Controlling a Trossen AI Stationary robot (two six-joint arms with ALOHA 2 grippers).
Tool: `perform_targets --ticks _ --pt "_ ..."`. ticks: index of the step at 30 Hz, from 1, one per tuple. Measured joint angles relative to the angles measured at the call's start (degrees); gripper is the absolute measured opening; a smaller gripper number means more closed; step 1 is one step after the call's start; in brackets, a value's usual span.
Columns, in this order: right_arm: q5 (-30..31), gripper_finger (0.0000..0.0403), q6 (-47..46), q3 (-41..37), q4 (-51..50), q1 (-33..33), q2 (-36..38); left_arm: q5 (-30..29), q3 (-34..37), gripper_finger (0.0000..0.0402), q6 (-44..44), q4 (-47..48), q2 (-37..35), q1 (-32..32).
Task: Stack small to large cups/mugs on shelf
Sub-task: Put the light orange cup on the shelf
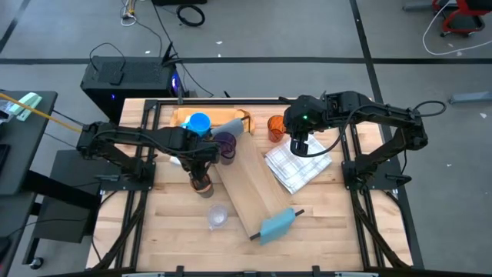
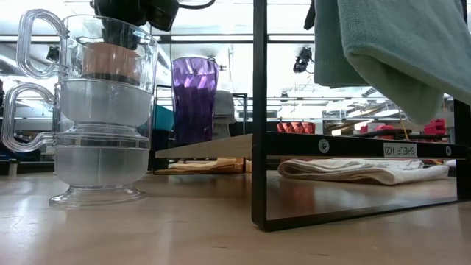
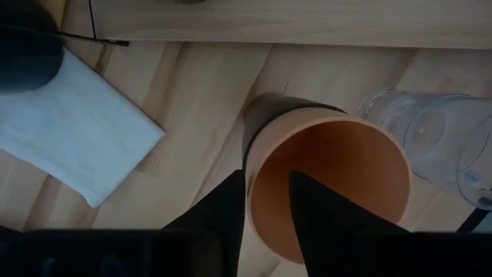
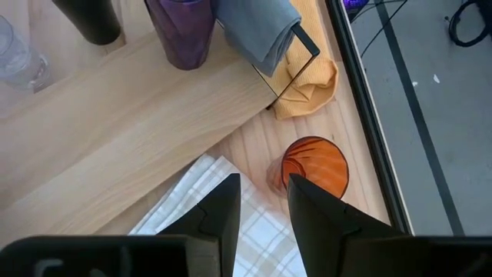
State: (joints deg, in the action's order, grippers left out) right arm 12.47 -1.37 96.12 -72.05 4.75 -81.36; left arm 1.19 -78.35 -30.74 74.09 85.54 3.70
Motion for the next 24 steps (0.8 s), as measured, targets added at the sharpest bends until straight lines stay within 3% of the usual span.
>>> perform_targets --ticks 13,24 --pt "-0.01 0.0115 -0.42 0.00 -0.02 0.00 0.00 0.00 0.00 0.0113 -0.35 -1.52 0.01 0.00" --pt "0.00 0.0115 -0.44 0.00 0.01 0.00 0.00 0.07 0.00 0.0194 -4.65 -1.39 0.02 0.00"
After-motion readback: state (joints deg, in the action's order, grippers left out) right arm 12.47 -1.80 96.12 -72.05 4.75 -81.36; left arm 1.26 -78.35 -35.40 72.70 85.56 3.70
